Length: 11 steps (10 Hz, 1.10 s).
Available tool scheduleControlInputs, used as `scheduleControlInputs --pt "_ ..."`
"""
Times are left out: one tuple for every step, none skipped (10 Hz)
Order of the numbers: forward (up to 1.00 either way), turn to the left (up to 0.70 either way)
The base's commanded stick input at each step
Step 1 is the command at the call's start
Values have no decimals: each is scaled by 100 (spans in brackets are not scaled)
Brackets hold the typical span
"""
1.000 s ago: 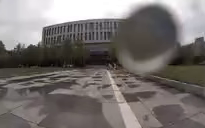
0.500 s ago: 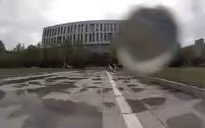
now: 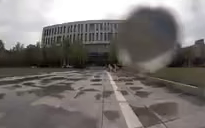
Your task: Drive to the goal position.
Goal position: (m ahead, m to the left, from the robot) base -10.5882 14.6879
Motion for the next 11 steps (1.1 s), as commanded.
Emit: scheduleControlInputs --pt "70 0" --pt "70 0" --pt "70 0" --pt "70 0" --pt "70 0" --pt "70 0" --pt "70 0" --pt "70 0" --pt "70 0" --pt "70 0" --pt "70 0"
